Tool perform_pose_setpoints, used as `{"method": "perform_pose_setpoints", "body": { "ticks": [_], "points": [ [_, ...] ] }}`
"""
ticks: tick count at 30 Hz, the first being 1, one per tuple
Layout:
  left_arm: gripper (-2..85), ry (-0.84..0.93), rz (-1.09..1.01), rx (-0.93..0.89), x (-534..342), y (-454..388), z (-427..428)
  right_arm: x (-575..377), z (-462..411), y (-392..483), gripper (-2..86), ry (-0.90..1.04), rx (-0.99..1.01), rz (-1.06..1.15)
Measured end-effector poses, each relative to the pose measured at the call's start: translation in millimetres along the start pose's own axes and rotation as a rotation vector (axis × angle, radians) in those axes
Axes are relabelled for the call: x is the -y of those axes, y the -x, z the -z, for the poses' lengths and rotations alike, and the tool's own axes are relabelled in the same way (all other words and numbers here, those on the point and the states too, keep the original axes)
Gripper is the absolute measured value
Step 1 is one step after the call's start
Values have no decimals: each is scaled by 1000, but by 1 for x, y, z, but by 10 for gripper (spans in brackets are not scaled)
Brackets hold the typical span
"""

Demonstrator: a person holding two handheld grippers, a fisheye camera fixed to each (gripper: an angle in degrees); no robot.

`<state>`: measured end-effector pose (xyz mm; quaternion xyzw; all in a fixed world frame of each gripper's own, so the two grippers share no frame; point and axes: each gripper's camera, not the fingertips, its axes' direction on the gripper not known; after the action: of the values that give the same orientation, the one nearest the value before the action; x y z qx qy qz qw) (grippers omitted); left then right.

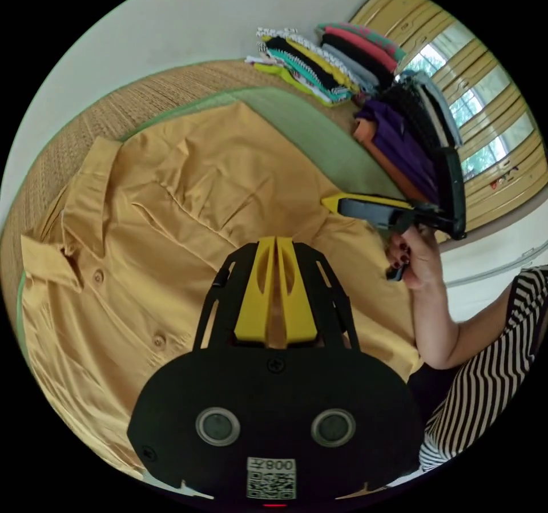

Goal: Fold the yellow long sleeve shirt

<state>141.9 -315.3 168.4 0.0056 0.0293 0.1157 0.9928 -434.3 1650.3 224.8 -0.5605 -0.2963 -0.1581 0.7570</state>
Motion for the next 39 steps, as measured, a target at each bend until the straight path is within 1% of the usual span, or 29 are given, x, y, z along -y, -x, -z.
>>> {"method": "perform_pose_setpoints", "body": {
  "ticks": [4, 7, 8, 10, 13, 14, 16, 18, 19, 21, 22, 24, 25, 27, 28, 30, 31, 32, 35, 39],
  "points": [
    [3, -95, 46, -50, -37, 18, 10, 8, 6, -2, 1, -9, 37, -10],
    [3, -27, 71, 27, -68, 35, -6, 13, 12, -18, 1, -21, 161, -61],
    [4, -10, 62, 23, -81, 40, -10, 15, 13, -24, 1, -25, 213, -85],
    [4, -36, 71, -5, -103, 50, -11, 17, 16, -30, 1, -31, 273, -116],
    [4, -99, 163, -85, -150, 74, -10, 24, 22, -32, 1, -40, 363, -153],
    [4, -135, 204, -115, -174, 85, -8, 27, 30, -31, 2, -70, 395, -161],
    [5, -191, 279, -125, -214, 103, -2, 30, 44, -26, 2, -122, 413, -171],
    [8, -274, 408, -121, -277, 133, 10, 38, 65, -9, 3, -159, 414, -161],
    [8, -301, 445, -117, -295, 141, 14, 40, 71, -1, 3, -172, 413, -151],
    [16, -421, 608, -84, -369, 173, 30, 51, 84, 48, 4, -187, 392, -63],
    [18, -448, 654, -73, -388, 181, 33, 55, 84, 64, 4, -175, 383, -30],
    [41, -581, 856, -21, -464, 207, 46, 72, 71, 138, 6, -95, 366, 108],
    [49, -621, 899, -12, -482, 213, 49, 76, 65, 158, 8, -76, 376, 146],
    [75, -752, 1054, 26, -546, 235, 53, 91, 34, 236, 15, 15, 413, 259],
    [80, -776, 1083, 31, -559, 240, 53, 93, 25, 255, 17, 39, 426, 284],
    [92, -853, 1191, 5, -605, 265, 44, 99, -9, 332, 38, 123, 457, 376],
    [94, -882, 1198, -13, -614, 271, 42, 100, -17, 351, 45, 143, 460, 399],
    [98, -917, 1206, -38, -630, 283, 37, 100, -33, 389, 57, 182, 460, 446],
    [103, -922, 1251, -31, -659, 312, 25, 99, -68, 476, 74, 265, 454, 550],
    [103, -923, 1247, -45, -684, 343, 6, 94, -113, 590, 93, 342, 386, 704]
  ]
}}
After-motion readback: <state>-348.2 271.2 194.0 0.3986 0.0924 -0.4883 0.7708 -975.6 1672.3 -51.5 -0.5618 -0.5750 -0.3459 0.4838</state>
